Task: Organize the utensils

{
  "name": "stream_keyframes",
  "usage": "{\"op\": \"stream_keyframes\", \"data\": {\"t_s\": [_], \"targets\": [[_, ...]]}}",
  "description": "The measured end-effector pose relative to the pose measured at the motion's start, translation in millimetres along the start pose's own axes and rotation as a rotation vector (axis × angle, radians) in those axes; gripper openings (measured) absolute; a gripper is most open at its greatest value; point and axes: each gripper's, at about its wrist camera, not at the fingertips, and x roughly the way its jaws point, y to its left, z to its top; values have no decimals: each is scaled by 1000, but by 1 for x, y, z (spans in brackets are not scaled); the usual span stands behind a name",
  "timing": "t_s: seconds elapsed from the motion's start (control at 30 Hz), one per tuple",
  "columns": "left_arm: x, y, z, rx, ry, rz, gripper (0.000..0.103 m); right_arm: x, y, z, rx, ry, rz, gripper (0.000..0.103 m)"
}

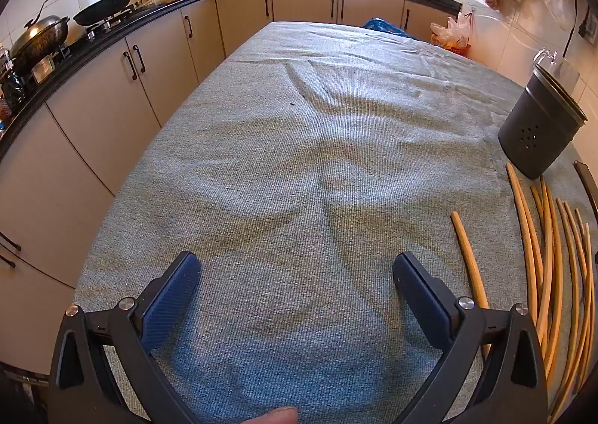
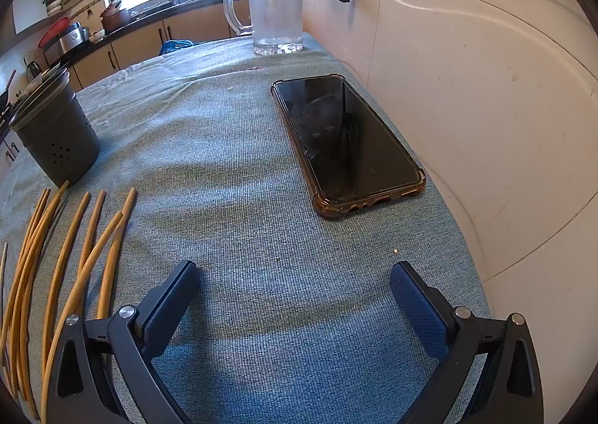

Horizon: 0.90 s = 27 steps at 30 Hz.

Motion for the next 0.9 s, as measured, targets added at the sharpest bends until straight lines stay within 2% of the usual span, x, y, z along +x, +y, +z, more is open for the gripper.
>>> {"op": "stream_keyframes", "data": {"t_s": [0.9], "targets": [[-1,-1,0,7,6,11,103,0,0,0,4,10,5,103]]}}
